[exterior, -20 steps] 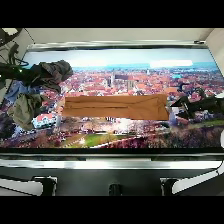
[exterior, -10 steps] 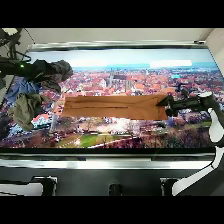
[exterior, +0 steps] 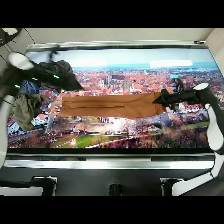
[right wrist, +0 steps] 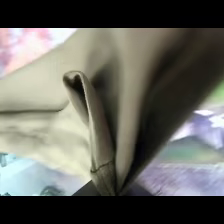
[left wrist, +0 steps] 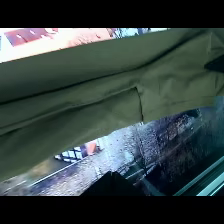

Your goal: Fold the shirts.

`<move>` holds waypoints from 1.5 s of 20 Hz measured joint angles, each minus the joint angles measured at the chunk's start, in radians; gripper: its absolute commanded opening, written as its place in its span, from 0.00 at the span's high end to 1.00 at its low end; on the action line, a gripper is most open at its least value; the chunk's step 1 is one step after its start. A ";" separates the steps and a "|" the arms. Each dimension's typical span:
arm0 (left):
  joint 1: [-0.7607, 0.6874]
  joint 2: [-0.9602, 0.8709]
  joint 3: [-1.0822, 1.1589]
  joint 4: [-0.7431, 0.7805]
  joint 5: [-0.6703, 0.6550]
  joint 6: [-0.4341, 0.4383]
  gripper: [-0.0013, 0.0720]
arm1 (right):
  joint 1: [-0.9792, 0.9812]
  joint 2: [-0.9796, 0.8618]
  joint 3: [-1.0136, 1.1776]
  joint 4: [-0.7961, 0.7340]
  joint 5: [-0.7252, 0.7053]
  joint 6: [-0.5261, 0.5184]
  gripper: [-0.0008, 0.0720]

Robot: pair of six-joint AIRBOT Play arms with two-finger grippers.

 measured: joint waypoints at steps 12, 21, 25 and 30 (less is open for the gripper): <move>-0.407 -0.344 0.010 -0.237 0.346 -0.039 0.94 | 0.007 0.514 0.000 -0.157 0.229 0.117 0.94; -0.536 -0.572 0.192 -0.502 0.369 -0.066 0.95 | 0.006 0.715 0.000 -0.187 0.297 0.163 0.94; -0.505 -0.549 0.201 -0.495 0.341 -0.029 0.95 | 0.007 0.694 0.000 -0.179 0.308 0.162 0.94; -0.348 -0.328 0.204 -0.216 0.215 -0.007 0.95 | 0.130 0.579 0.000 -0.137 0.237 0.134 0.94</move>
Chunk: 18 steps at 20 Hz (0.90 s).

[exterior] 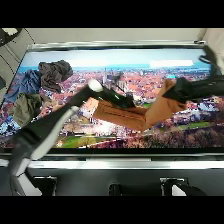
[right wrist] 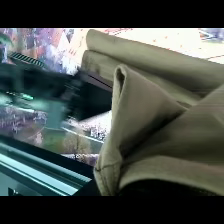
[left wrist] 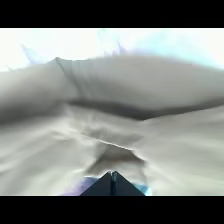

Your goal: Fold the shirts.

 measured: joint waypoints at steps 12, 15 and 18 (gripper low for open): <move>0.359 0.517 0.001 0.240 -0.122 0.007 0.94 | 0.441 -0.486 0.000 0.246 -0.480 0.019 0.04; 0.360 0.549 0.001 0.246 -0.143 0.008 0.94 | 0.454 -0.525 0.000 0.328 -0.522 -0.024 0.04; 0.360 0.559 0.001 0.272 -0.151 0.008 0.94 | 0.394 -0.505 0.000 0.267 -0.477 -0.028 0.07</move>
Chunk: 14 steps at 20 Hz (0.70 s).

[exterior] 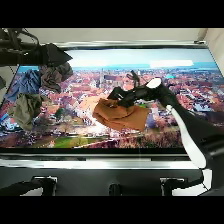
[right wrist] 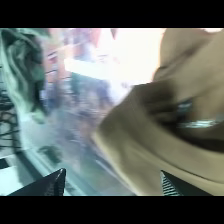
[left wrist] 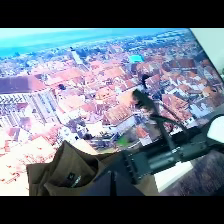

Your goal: Fold the shirts.

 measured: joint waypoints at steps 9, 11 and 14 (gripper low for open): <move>0.002 0.005 0.000 0.056 -0.006 0.000 0.94 | -0.295 0.084 -0.168 -0.427 0.236 0.187 0.16; 0.002 0.005 0.000 0.058 -0.006 0.000 0.94 | -0.293 0.088 -0.256 -0.389 0.179 0.188 0.20; 0.002 0.005 0.000 0.060 -0.006 0.000 0.94 | -0.268 0.080 -0.333 -0.336 0.085 0.183 0.92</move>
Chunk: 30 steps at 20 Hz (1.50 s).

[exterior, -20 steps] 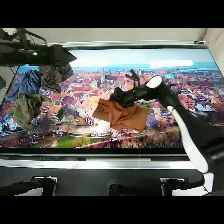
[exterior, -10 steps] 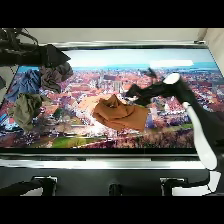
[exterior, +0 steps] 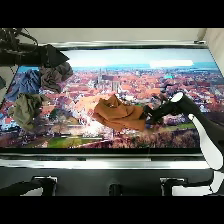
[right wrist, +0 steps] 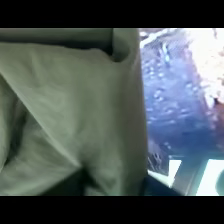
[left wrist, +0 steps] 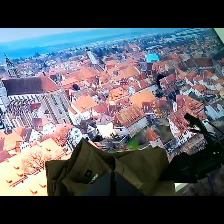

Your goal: Fold the shirts.

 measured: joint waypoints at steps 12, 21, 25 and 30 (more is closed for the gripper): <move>0.000 -0.024 0.000 0.002 0.008 0.007 0.94 | -0.078 0.054 0.567 0.119 0.175 -0.053 0.93; 0.000 -0.036 0.000 0.002 0.011 0.018 0.94 | -0.504 0.057 0.705 0.030 0.288 -0.017 0.93; 0.000 -0.049 0.000 0.002 0.011 0.017 0.94 | -0.683 0.057 0.711 -0.028 0.283 -0.012 0.93; -0.002 -0.060 0.000 0.001 0.011 0.013 0.94 | -0.836 0.058 0.692 -0.261 0.388 0.018 0.93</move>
